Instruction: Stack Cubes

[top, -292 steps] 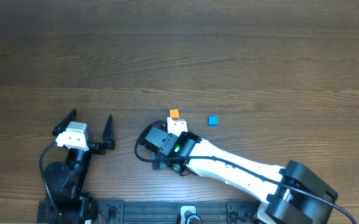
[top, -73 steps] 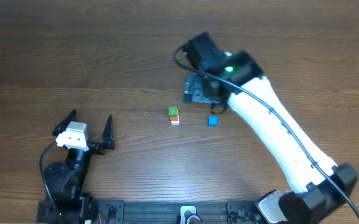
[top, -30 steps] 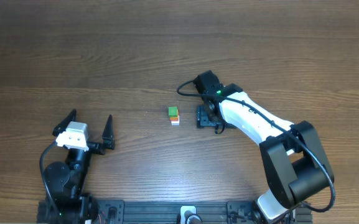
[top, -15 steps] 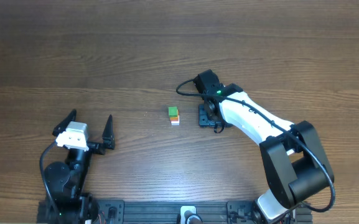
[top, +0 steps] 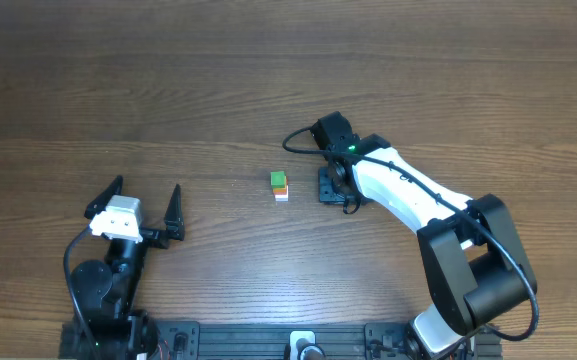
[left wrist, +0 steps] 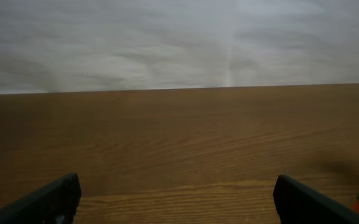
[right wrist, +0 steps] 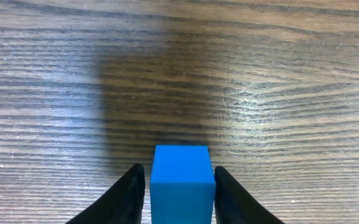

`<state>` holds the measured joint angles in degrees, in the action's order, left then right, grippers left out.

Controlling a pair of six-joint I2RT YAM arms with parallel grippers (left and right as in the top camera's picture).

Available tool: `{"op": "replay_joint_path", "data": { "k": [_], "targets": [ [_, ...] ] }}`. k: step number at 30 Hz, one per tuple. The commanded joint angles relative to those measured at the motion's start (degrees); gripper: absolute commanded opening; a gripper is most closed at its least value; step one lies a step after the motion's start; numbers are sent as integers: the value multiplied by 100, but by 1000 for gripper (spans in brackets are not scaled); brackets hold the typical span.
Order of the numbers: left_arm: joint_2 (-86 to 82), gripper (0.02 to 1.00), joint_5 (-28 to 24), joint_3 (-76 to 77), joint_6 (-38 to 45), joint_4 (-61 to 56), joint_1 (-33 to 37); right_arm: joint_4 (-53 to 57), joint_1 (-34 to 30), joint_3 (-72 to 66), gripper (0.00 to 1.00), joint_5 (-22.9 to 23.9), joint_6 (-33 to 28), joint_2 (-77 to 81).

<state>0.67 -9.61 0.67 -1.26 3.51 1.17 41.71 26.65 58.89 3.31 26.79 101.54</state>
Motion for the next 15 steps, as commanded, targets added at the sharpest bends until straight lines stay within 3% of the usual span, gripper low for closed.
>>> {"op": "replay_joint_path", "data": {
  "k": [1, 15],
  "targets": [
    [-39, 1000, 46, -33, 83, -2, 20, -17, -42, -59, 329, -31, -7, 50],
    [-39, 1000, 46, -33, 83, -2, 20, 122, -37, 90, 189, -28, -7, -197]
  ]
}}
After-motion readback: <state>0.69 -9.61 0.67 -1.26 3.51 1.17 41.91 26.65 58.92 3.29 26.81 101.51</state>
